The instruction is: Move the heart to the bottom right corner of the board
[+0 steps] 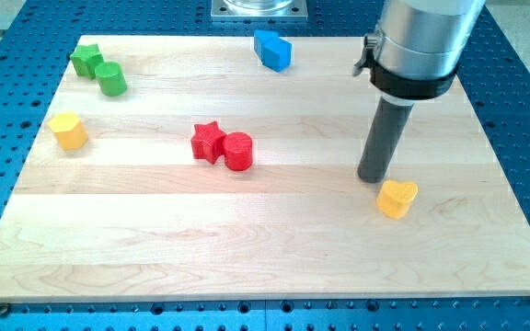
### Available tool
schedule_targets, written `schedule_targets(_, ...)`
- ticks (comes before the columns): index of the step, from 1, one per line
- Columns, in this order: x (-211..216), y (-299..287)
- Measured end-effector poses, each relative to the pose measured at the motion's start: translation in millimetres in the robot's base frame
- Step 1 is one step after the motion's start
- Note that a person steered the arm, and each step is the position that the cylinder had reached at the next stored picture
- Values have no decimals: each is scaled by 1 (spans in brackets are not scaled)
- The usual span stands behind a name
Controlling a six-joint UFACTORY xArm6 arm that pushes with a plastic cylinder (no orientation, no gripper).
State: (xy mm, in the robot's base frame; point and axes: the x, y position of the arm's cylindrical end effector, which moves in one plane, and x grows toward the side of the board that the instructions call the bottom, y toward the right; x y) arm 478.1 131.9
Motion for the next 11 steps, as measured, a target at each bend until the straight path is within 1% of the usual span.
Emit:
schedule_targets(1, 11, 8)
schedule_targets(2, 37, 21)
schedule_targets(3, 30, -4)
schedule_targets(4, 89, 27)
schedule_targets(5, 91, 60)
schedule_targets(6, 38, 45)
schedule_targets(7, 48, 113)
schedule_targets(9, 61, 120)
schedule_targets(10, 16, 114)
schedule_targets(11, -65, 76)
